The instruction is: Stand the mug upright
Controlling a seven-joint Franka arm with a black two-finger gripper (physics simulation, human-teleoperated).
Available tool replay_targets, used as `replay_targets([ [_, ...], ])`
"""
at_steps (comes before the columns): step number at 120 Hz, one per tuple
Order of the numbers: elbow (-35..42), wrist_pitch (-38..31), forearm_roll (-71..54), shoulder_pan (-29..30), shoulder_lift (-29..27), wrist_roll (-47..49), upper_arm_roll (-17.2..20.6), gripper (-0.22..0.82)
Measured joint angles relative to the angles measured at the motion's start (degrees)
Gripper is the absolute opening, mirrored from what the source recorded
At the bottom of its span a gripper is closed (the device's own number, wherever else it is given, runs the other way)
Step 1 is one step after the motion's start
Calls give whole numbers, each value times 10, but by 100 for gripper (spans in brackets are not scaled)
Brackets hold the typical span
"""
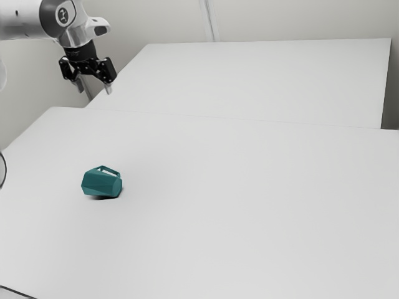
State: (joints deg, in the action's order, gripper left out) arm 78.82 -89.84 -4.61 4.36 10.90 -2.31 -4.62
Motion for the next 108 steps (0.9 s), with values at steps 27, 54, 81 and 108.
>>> replay_targets([
  [27, 27, 5, 58, 33, 7, -2, -28, 60],
  [54, 125, -29, 202, 168, 26, -84, -72, 60],
  [81, 139, -55, 385, 285, 126, -287, -76, 61],
  [108, 222, -143, 545, 304, 138, -494, -55, 60],
])
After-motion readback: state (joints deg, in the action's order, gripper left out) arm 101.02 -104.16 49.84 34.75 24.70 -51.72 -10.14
